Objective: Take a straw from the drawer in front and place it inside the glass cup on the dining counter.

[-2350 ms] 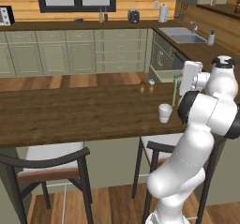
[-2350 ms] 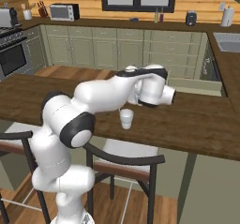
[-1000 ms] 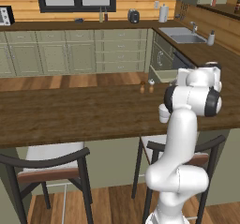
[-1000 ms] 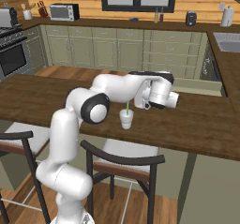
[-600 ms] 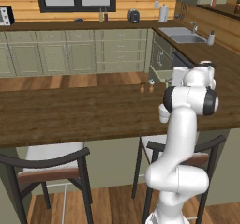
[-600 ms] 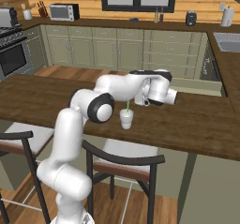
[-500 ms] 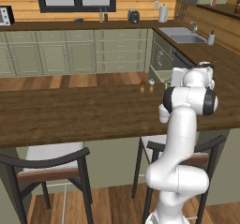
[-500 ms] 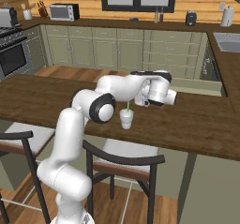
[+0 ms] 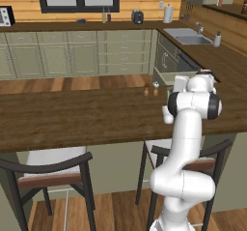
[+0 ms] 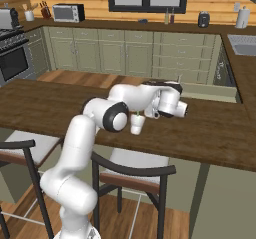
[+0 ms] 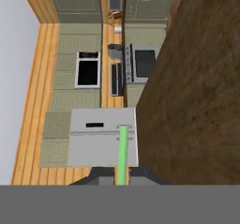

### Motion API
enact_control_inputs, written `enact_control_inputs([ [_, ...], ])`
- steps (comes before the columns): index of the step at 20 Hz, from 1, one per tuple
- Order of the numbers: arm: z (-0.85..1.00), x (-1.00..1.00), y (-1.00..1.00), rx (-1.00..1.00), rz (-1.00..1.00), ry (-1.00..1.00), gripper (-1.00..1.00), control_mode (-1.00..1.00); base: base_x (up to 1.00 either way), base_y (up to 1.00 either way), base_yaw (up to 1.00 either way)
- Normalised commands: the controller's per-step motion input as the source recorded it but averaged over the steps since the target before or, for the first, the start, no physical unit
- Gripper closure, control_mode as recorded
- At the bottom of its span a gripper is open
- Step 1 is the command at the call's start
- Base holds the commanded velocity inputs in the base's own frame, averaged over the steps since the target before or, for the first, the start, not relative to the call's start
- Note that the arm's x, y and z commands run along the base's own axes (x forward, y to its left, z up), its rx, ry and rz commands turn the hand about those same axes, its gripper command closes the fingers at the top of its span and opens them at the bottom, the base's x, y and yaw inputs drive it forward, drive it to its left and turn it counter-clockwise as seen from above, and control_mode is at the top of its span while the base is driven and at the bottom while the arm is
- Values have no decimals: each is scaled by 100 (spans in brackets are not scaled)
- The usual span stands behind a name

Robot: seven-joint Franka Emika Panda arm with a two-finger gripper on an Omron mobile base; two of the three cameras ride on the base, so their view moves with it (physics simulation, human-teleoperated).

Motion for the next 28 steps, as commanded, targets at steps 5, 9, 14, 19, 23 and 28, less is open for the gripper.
enact_control_inputs([
  [5, -34, -1, -3, 0, -2, 0, 100, -100, 0, 0, 0],
  [9, -20, -78, -2, 0, -3, 0, 100, -100, 0, 0, 0],
  [14, -9, -78, 0, 0, -3, 0, 100, -100, 0, 0, 0],
  [19, -1, -19, 11, 0, -2, 0, 100, -100, 0, 0, 0],
  [23, 0, 0, 17, 0, -1, 0, 100, -100, 0, 0, 0],
  [28, -5, 0, 16, 0, -1, 0, 100, -100, 0, 0, 0],
])
